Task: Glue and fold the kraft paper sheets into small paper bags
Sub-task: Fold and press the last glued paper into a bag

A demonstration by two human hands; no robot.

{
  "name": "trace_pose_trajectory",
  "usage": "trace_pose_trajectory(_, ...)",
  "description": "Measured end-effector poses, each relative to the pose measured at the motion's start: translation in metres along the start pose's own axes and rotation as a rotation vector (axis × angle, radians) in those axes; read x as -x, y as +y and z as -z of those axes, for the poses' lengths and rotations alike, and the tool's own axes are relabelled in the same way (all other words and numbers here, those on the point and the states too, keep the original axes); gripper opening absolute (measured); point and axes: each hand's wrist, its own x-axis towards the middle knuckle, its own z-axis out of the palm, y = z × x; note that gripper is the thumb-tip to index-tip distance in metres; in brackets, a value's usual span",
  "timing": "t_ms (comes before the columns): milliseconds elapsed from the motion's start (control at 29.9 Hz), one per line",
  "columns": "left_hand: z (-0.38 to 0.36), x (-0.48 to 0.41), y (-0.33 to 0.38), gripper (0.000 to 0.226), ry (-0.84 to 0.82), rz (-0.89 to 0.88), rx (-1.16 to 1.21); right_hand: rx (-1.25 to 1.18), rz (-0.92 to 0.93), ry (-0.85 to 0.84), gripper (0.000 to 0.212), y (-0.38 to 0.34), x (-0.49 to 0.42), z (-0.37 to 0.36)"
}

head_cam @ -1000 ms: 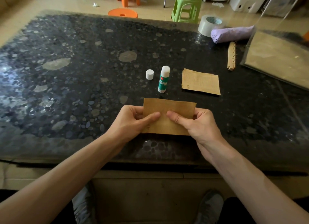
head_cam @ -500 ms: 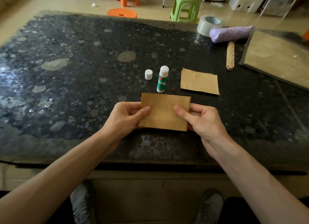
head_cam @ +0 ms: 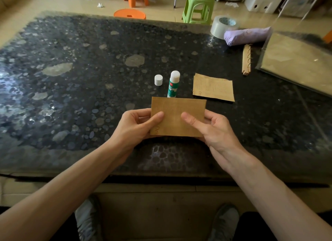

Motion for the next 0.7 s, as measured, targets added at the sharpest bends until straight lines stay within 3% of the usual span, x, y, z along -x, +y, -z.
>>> trace_pose_trajectory(167, -0.007, 0.002, -0.006, 0.027, 0.017, 0.004, -0.097, 0.164, 0.063, 0.067, 0.036, 0.006, 0.001, -0.011)
trace_pose_trajectory(702, -0.001, -0.001, -0.002, 0.024, 0.026, 0.038, -0.125, 0.107, 0.006, 0.046, 0.021, 0.004, 0.0, -0.001)
